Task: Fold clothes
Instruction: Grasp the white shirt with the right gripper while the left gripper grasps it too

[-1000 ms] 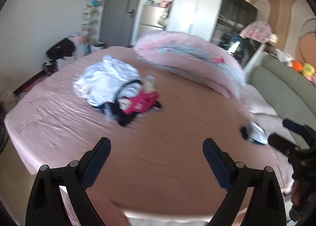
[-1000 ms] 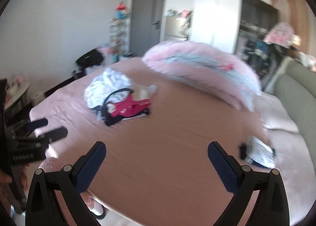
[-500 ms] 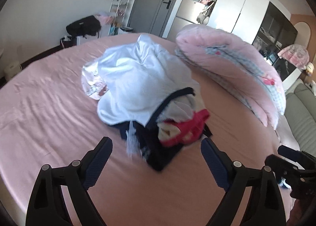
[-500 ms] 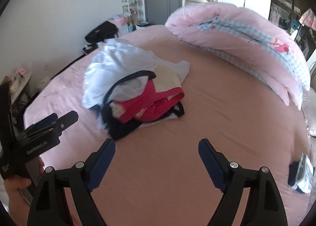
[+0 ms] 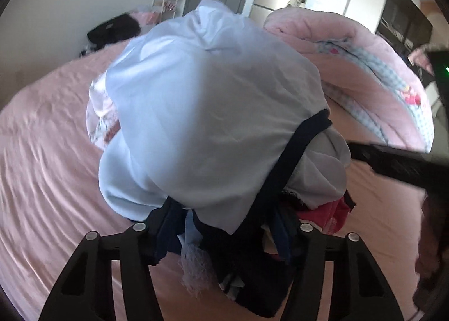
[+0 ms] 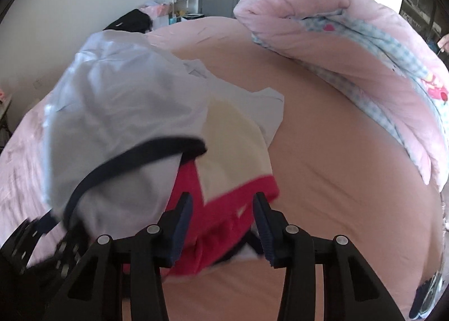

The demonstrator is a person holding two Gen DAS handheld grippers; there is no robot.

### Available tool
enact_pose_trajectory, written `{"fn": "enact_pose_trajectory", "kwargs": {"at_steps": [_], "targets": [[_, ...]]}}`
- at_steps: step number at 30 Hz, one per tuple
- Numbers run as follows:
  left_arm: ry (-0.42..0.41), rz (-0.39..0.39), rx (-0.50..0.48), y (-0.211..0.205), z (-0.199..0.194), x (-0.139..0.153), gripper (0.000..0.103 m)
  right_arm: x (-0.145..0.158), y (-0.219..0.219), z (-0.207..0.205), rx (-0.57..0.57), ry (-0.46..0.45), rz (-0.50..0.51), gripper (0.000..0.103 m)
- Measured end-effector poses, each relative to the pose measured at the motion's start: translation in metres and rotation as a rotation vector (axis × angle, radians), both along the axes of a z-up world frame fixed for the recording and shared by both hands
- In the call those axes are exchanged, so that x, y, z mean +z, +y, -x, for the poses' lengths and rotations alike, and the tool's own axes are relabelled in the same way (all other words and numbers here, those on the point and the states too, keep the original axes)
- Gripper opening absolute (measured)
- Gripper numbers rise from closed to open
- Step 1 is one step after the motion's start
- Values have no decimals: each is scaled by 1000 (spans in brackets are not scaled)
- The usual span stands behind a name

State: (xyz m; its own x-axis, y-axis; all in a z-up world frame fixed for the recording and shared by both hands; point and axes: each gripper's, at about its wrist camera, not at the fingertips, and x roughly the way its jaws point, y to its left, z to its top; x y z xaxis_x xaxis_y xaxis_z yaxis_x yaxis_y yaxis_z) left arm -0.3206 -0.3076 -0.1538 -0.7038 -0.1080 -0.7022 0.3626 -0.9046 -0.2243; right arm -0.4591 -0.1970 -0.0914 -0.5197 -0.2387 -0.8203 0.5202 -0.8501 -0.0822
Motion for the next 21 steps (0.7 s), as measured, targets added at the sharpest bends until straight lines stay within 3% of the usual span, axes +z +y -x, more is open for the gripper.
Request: {"fn": "enact_pose_trajectory", "kwargs": {"at_steps": [3,5,7,10,14,19,21], "targets": [[5,39,12,1,-2,2,25,-7,-15,12,31,-23,3,44],[23,42,42,-4,-5,4,14,-12,-25,20,51,-39,4,44],[51,57,91,-11,-11,10,12,-15,-31,23,71,-50,7,43],[100,53,155,-21,-20,19,10,-9,-28,21,100,-70,65,28],[167,39,214,-37,-37,31,10,9,-29,5,160,-35,133,27],[169,-7,212,-47,-38,33,10,4,-52,-2,220,-59,95,27],[164,-32,201,-48,-34,28,10,-2,-56,4,185,-32,76,27]]}}
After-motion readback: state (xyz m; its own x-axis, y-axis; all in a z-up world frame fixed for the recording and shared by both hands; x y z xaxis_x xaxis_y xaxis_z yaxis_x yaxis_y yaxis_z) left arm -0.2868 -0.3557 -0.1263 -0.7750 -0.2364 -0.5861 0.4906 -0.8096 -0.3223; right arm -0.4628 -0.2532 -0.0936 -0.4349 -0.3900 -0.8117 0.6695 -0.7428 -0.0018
